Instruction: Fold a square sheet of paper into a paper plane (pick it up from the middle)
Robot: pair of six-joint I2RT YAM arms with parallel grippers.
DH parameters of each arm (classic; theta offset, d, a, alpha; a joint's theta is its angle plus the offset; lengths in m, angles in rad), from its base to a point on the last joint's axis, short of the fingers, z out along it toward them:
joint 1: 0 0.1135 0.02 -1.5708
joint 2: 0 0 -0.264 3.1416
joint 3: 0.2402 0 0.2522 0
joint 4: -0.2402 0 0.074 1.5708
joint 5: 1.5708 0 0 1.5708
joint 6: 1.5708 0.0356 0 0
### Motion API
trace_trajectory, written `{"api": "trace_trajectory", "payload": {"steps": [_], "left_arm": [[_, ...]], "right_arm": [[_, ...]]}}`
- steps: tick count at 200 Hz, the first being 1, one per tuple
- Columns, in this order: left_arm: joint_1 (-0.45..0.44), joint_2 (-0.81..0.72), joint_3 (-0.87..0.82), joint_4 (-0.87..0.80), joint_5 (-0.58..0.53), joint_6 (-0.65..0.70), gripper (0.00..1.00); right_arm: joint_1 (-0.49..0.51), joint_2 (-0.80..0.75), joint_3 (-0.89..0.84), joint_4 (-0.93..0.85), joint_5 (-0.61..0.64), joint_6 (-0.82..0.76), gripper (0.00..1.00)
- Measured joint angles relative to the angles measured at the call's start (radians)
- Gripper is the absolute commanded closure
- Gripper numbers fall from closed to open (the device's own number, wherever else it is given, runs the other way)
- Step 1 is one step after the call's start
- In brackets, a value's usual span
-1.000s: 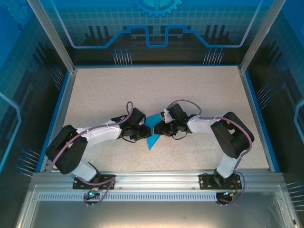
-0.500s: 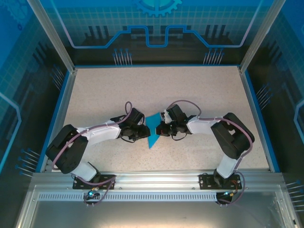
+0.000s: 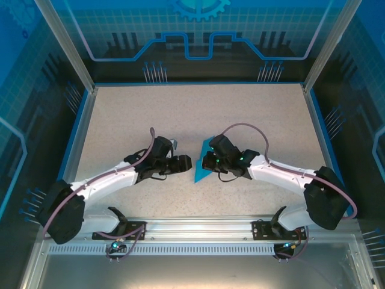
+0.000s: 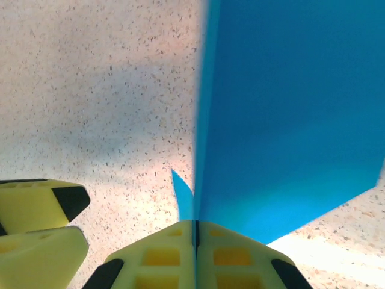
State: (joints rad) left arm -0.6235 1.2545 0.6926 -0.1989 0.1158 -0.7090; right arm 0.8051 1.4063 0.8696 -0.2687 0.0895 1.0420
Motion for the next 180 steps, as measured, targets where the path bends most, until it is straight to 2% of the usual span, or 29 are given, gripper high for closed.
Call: {"api": "trace_trajectory", "payload": {"steps": [35, 79, 135, 180], "left_arm": [[0.000, -0.050, -0.015, 0.040, 0.000, 0.060, 0.17], [-0.008, -0.025, -0.056, 0.157, 0.000, 0.185, 0.04], [-0.037, 0.006, -0.134, 0.358, -0.008, 0.356, 0.04], [-0.045, 0.066, -0.140, 0.419, -0.008, 0.469, 0.07]], "right_arm": [[0.007, -0.008, 0.051, -0.056, 0.121, 0.069, 0.98], [0.003, 0.017, 0.026, -0.026, 0.165, 0.187, 0.96], [-0.029, 0.076, -0.045, 0.057, 0.140, 0.334, 0.95], [-0.058, 0.094, -0.098, 0.143, 0.085, 0.435, 0.94]]}}
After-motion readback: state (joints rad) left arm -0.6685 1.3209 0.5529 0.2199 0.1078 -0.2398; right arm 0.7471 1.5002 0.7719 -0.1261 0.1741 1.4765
